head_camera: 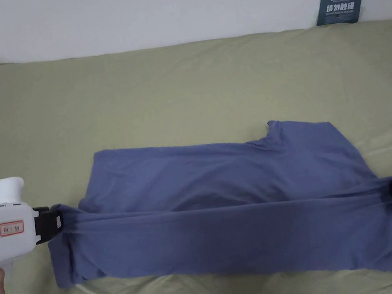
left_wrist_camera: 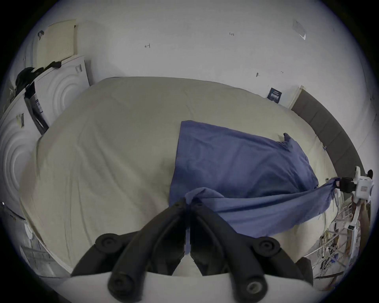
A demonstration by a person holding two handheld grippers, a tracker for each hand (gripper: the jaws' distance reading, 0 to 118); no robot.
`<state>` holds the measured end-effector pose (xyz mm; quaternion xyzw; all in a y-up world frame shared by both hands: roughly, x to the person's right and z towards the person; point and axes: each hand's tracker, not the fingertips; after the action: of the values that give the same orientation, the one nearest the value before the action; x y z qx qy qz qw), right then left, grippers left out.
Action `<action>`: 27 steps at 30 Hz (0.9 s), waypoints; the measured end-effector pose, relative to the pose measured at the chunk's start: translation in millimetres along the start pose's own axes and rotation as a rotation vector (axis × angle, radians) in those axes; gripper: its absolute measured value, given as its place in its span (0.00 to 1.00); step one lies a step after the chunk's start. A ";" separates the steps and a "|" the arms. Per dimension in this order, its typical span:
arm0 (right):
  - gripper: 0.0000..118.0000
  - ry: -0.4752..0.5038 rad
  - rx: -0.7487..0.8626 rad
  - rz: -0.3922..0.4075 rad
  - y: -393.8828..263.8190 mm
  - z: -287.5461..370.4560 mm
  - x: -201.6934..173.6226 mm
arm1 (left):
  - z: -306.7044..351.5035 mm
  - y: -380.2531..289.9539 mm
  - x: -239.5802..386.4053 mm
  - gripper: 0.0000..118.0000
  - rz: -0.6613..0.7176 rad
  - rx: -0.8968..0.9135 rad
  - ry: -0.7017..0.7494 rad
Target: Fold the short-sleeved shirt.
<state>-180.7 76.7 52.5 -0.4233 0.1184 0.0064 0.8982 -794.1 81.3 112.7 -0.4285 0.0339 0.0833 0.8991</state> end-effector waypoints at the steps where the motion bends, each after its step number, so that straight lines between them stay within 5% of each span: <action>1: 0.05 -0.004 -0.011 -0.004 4.5 -10.6 2.2 | -9.9 6.1 0.0 0.01 -0.001 -0.014 0.001; 6: 0.06 -0.011 -0.068 -0.014 12.4 -55.1 7.8 | -52.2 15.1 -3.2 0.01 0.017 -0.081 0.003; 8: 0.16 0.006 -0.088 -0.087 9.9 -67.1 13.2 | -64.4 15.3 -9.2 0.07 0.059 -0.101 -0.015; 10: 0.61 0.001 -0.096 -0.146 5.5 -69.5 17.4 | -67.1 13.0 -14.5 0.79 0.089 -0.087 -0.029; 11: 0.71 -0.022 -0.097 -0.151 3.9 -65.5 18.1 | -63.5 9.1 -15.3 1.00 0.089 -0.072 -0.023; 13: 0.71 0.051 -0.038 -0.175 -8.4 -46.7 17.2 | -48.3 -3.4 -15.8 0.97 0.082 -0.023 -0.007; 19: 0.68 -0.056 0.087 -0.070 -45.2 10.5 -13.2 | 16.9 -43.1 6.2 0.91 -0.017 0.127 0.088; 20: 0.58 -0.064 0.128 -0.056 -52.1 18.6 -19.1 | 25.1 -51.5 11.3 0.75 -0.042 0.143 0.114; 21: 0.19 -0.096 0.140 -0.020 -59.3 25.1 -26.6 | 31.6 -61.6 16.5 0.26 -0.059 0.160 0.141; 22: 0.01 -0.153 0.219 -0.011 -64.7 33.5 -33.8 | 27.3 -68.2 17.3 0.00 -0.065 0.149 0.150; 27: 0.01 -0.082 0.149 -0.038 -80.0 39.1 -39.7 | 5.9 -85.0 -0.4 0.00 -0.005 0.078 0.115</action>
<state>-202.2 58.7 145.8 -0.3566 0.0737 -0.0023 0.9313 -779.3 33.3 181.5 -0.3975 0.0877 0.0547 0.9118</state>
